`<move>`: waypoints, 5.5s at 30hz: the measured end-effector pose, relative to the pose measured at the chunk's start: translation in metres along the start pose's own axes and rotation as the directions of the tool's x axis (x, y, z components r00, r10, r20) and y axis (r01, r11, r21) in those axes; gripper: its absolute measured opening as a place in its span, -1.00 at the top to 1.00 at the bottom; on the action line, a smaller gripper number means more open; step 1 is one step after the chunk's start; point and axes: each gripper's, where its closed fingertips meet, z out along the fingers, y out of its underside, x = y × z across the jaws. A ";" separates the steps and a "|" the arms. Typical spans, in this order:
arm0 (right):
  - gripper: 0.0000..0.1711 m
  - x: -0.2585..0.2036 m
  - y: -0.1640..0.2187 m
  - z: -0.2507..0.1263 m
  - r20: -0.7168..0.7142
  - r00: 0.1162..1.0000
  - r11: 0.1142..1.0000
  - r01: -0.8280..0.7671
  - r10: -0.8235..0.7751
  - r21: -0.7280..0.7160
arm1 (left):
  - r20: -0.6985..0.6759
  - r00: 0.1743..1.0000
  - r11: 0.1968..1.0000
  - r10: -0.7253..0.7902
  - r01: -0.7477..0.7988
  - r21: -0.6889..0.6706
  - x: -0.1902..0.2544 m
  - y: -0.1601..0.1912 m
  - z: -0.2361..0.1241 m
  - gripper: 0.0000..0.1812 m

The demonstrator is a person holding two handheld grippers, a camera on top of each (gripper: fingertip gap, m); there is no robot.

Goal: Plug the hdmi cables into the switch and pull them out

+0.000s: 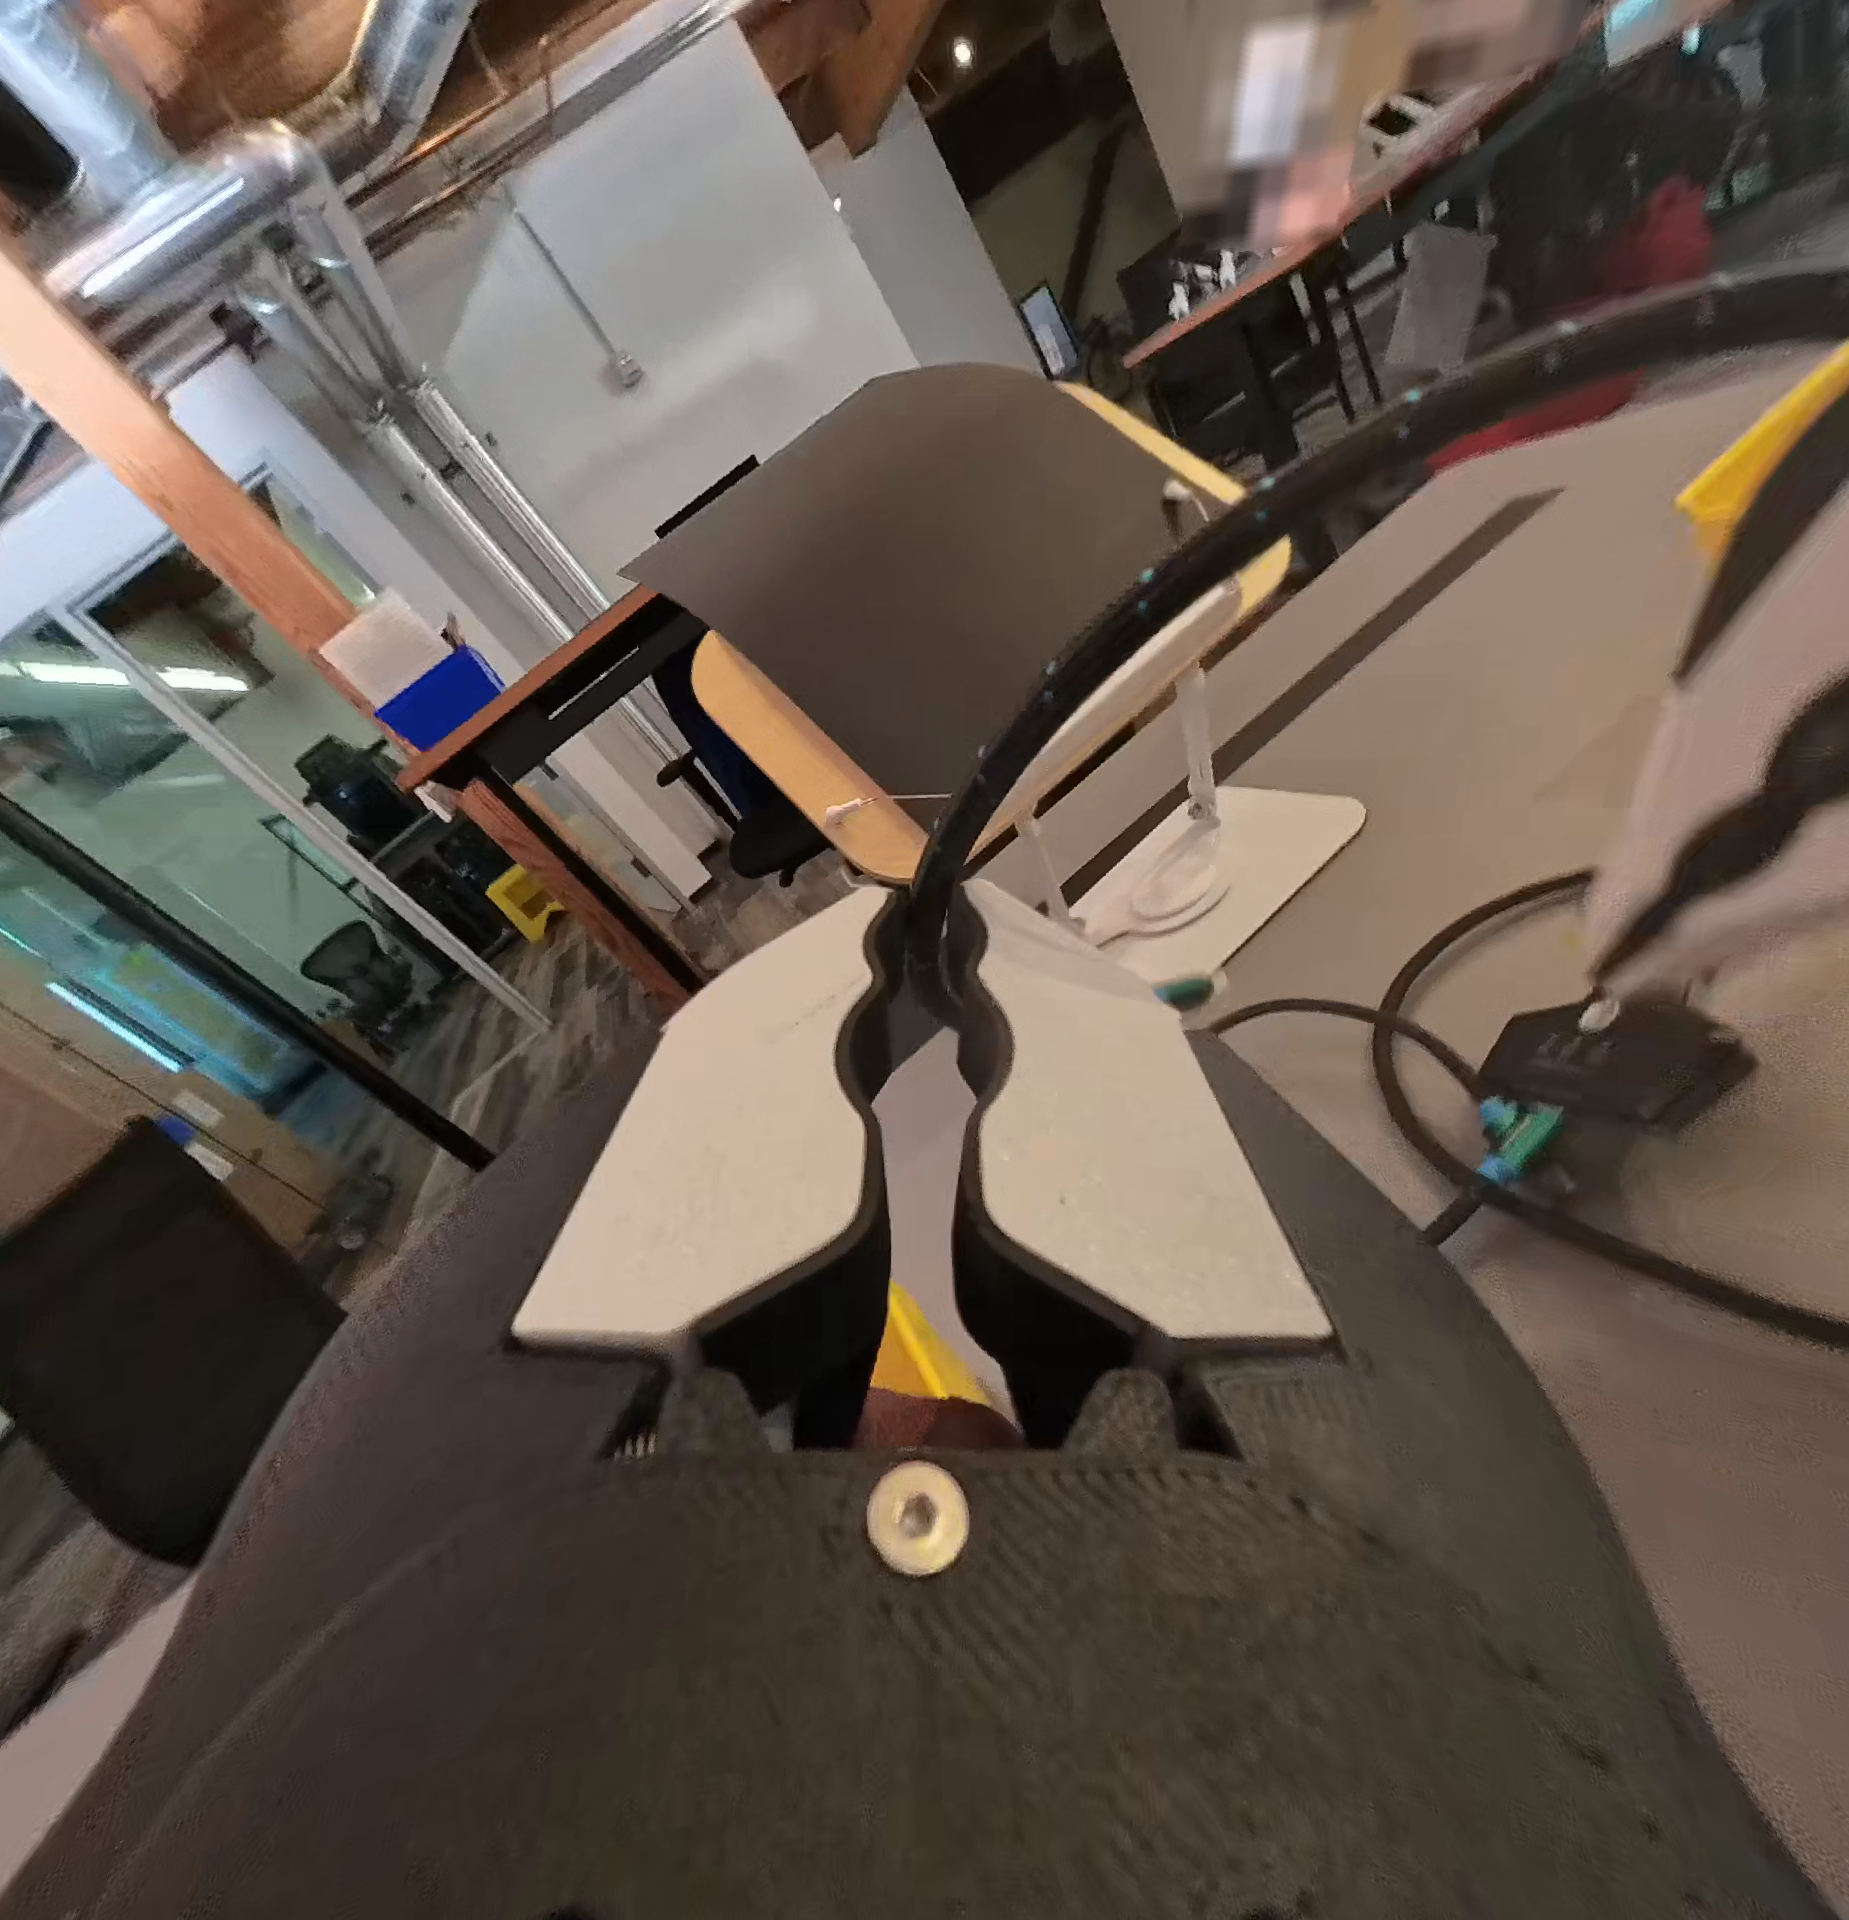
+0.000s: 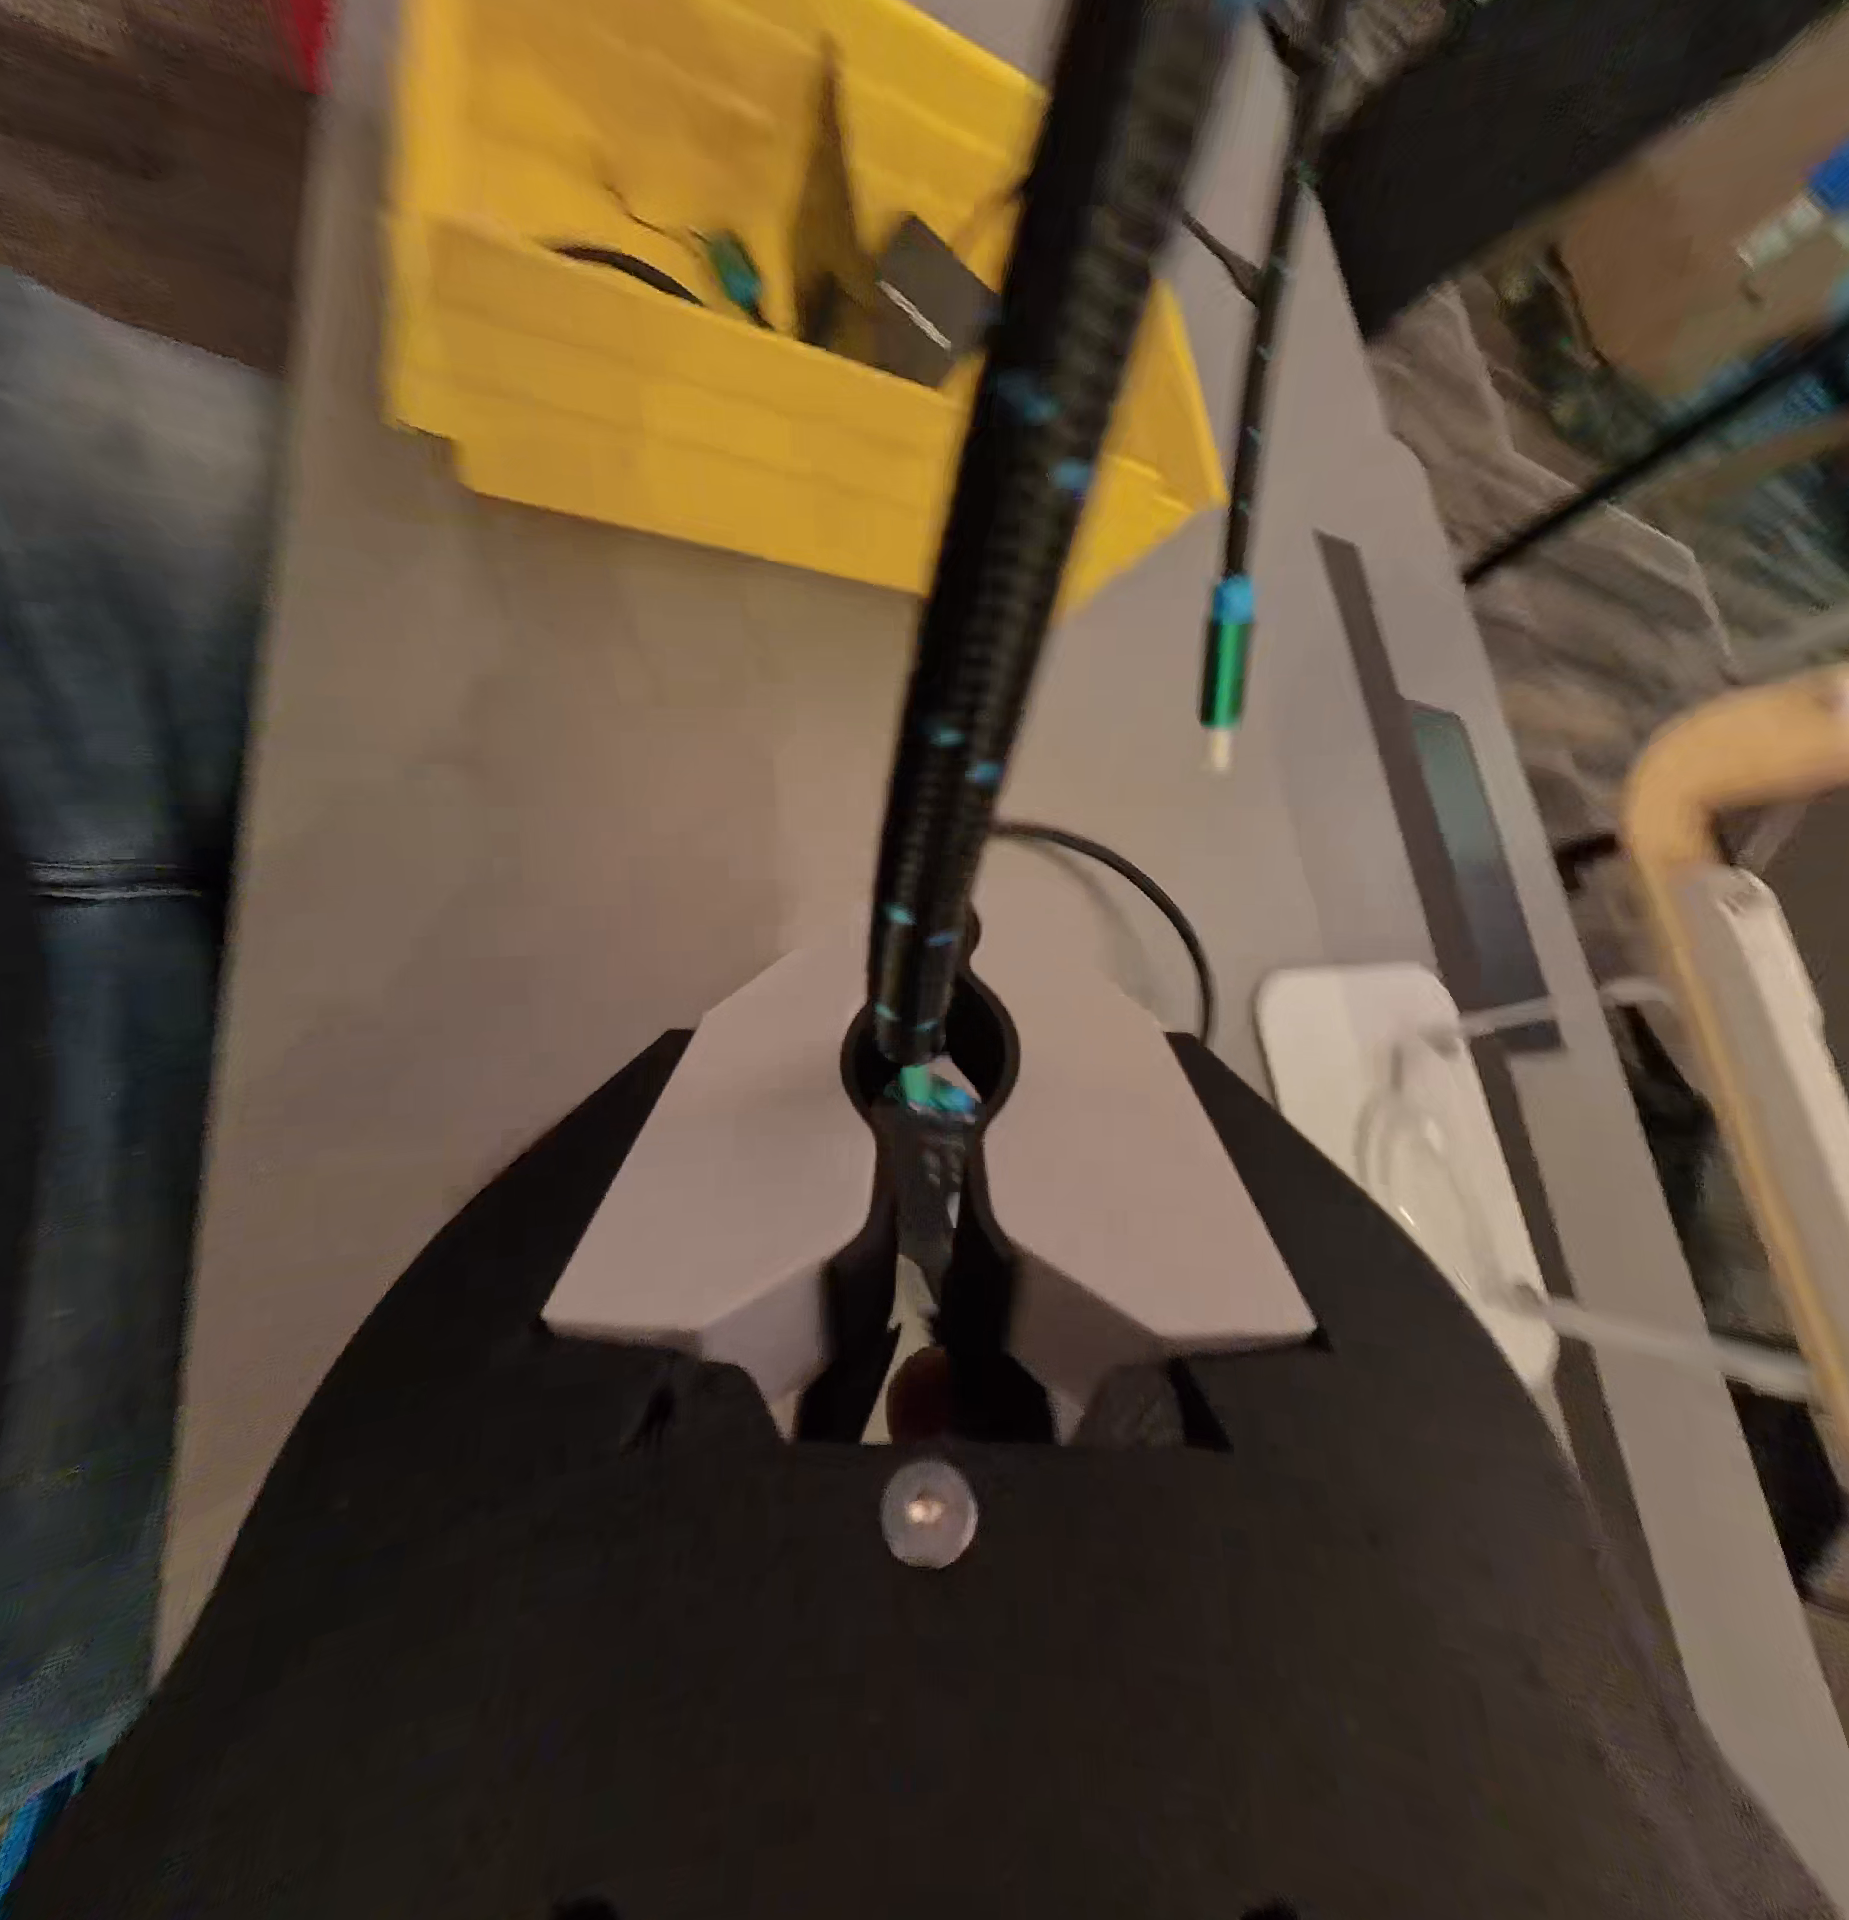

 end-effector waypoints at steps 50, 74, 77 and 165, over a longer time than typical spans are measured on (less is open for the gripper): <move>1.00 0.061 -0.033 0.021 -0.492 0.705 0.859 0.445 -0.510 -0.252 | -0.547 0.640 0.841 -0.540 0.384 -0.382 0.142 0.004 -0.017 0.33; 0.66 0.060 -0.024 0.021 -0.416 0.845 0.942 0.310 -0.335 -0.129 | -0.550 0.560 0.785 -0.620 0.450 -0.426 0.161 0.021 -0.011 0.99; 0.47 0.063 -0.023 0.009 -0.384 0.886 0.963 0.269 -0.260 -0.032 | -0.551 0.580 0.800 -0.600 0.463 -0.383 0.140 0.020 -0.011 1.00; 0.54 -0.060 -0.058 0.010 0.541 0.740 0.848 -0.523 0.399 0.090 | -0.115 0.954 0.919 0.276 -0.297 -0.259 0.054 0.050 0.034 0.93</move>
